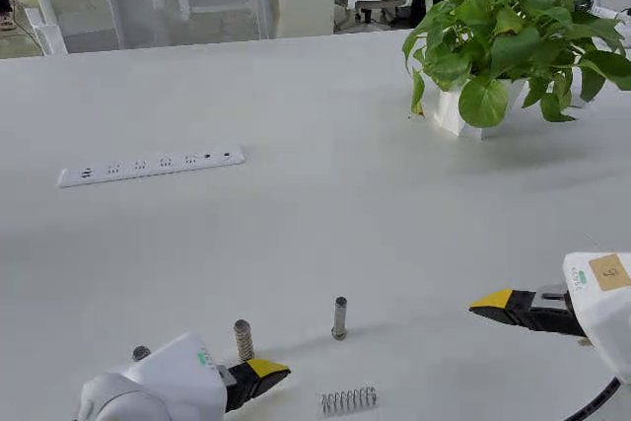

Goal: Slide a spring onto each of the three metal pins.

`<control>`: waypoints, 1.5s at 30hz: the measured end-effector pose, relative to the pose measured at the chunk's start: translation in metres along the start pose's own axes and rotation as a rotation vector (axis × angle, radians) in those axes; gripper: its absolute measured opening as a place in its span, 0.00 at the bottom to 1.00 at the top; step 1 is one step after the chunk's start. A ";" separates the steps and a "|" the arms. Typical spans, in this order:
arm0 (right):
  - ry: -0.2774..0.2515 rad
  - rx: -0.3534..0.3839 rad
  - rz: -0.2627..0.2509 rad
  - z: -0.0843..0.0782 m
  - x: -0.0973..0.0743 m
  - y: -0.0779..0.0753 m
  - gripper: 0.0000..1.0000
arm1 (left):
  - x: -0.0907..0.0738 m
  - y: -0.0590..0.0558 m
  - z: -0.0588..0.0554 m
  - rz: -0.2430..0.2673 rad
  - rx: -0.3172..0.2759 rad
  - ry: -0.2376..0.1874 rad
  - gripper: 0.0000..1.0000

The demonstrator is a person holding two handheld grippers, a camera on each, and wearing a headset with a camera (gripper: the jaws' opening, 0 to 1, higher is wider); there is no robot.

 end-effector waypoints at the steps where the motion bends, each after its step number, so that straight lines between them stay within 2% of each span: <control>1: -0.001 0.002 -0.001 -0.001 0.000 0.000 0.99 | 0.002 0.000 0.001 -0.003 0.001 0.001 0.38; 3: -0.003 0.009 -0.003 -0.002 -0.001 0.001 0.99 | 0.005 0.001 0.001 -0.005 0.025 0.016 0.34; 10: -0.007 0.020 -0.003 -0.005 -0.002 0.002 0.99 | 0.013 0.007 0.000 -0.011 0.031 0.018 0.23; 16: -0.014 0.033 -0.002 -0.006 -0.002 0.004 0.99 | 0.018 0.006 -0.003 -0.028 0.054 0.035 0.13; 31: -0.024 0.053 -0.001 -0.006 0.000 0.004 0.99 | 0.024 0.004 -0.006 -0.051 0.068 0.049 0.11; 45: -0.021 0.062 0.004 -0.007 0.001 0.007 0.99 | 0.023 0.004 -0.008 -0.036 0.073 0.048 0.07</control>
Point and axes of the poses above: the centre of the closed fingertips' face, and the gripper's own axes: x roughly forward along the fingers, y roughly to its left, z roughly out of its top, the point moved 5 cm from there along -x, roughly backward along the fingers, and after that the axes turned 10 degrees about -z, right-handed, at the moved point
